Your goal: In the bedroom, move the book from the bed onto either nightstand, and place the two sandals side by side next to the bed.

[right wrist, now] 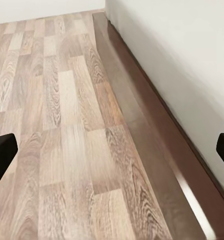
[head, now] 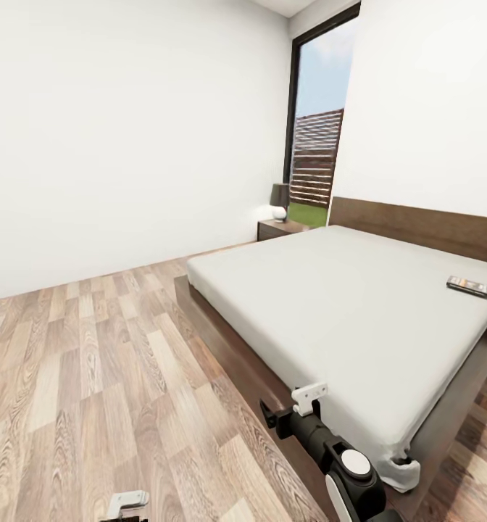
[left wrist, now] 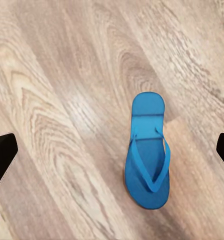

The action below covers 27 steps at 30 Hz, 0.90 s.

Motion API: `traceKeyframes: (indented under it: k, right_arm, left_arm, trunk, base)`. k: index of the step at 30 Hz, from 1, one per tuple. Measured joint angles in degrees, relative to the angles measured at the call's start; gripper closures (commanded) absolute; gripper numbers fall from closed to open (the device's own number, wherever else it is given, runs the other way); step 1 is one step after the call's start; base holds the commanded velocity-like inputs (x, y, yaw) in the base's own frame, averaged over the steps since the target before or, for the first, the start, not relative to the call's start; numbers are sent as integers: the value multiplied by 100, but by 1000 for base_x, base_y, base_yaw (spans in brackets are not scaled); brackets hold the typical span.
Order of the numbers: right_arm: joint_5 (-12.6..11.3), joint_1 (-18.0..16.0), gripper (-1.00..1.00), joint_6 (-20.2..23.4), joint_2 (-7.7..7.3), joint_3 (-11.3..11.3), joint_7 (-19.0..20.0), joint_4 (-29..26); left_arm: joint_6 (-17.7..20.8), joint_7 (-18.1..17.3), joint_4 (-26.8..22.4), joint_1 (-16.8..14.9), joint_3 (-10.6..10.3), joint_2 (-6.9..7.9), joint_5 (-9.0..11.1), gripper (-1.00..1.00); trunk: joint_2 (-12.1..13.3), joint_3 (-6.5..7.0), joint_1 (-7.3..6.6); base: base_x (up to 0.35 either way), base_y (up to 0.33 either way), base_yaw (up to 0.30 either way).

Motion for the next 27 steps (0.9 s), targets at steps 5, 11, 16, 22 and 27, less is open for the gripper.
traceKeyframes:
  k: [5, 11, 16, 22, 27]
  right_arm:
    - [-1, 0, -100, 0, 0, 0, 0, 0]
    - [-3, 0, -100, 4, 5, 2, 0, 0]
    - [-3, 0, -100, 7, 7, 10, 0, 0]
    - [-3, 0, -100, 5, 8, 15, 0, 0]
    - [-3, 0, -100, 3, 8, 19, 0, 1]
  left_arm:
    - [155, -18, 0, -138, 1, 8, -1, -100]
    - [224, -44, -15, -204, 0, 10, -2, -100]
    - [252, -75, -34, -231, -4, 18, 2, -100]
    - [260, -173, -41, -241, -2, 22, 3, -100]
    - [261, -208, -44, -242, 0, 21, 3, -100]
  trunk:
    - [-1, -1, 1]
    - [-1, -1, 1]
    - [-1, -1, 1]
    - [-1, -1, 1]
    - [-1, -1, 1]
  base:
    - [0, 0, 0]
    - [0, 0, 0]
    - [0, 0, 0]
    - [0, 0, 0]
    - [0, 0, 0]
